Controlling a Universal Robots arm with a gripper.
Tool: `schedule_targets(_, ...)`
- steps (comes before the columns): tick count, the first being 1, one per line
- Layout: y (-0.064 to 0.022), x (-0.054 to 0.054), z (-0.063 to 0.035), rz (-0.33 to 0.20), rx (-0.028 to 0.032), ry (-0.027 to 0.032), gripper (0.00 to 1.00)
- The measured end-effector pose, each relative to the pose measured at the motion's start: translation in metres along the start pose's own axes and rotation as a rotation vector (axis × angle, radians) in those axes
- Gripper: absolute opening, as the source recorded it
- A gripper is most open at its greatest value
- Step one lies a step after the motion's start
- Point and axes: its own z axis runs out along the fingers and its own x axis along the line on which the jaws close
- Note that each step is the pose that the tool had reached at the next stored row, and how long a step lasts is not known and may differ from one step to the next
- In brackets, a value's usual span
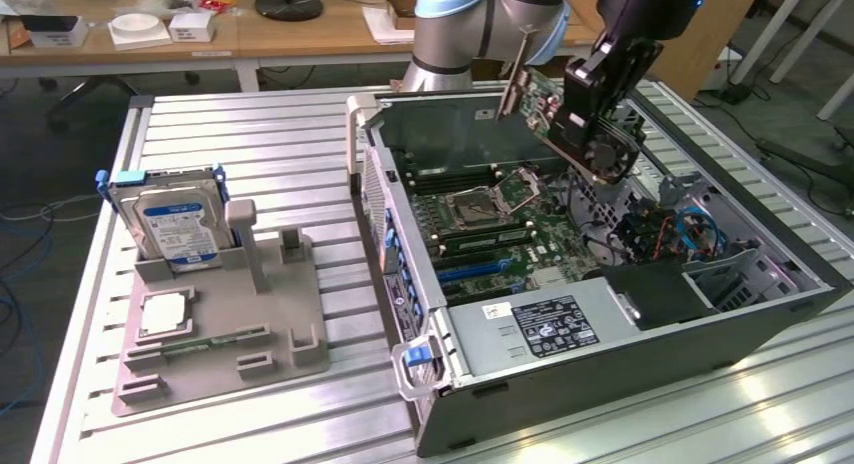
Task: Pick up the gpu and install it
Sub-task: 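Insert the gpu into the slot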
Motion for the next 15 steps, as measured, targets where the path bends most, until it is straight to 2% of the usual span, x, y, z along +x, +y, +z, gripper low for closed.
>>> schedule_targets(15, 0.0, 0.0, 0.0, -0.136, -0.0017, 0.0081, 0.27)
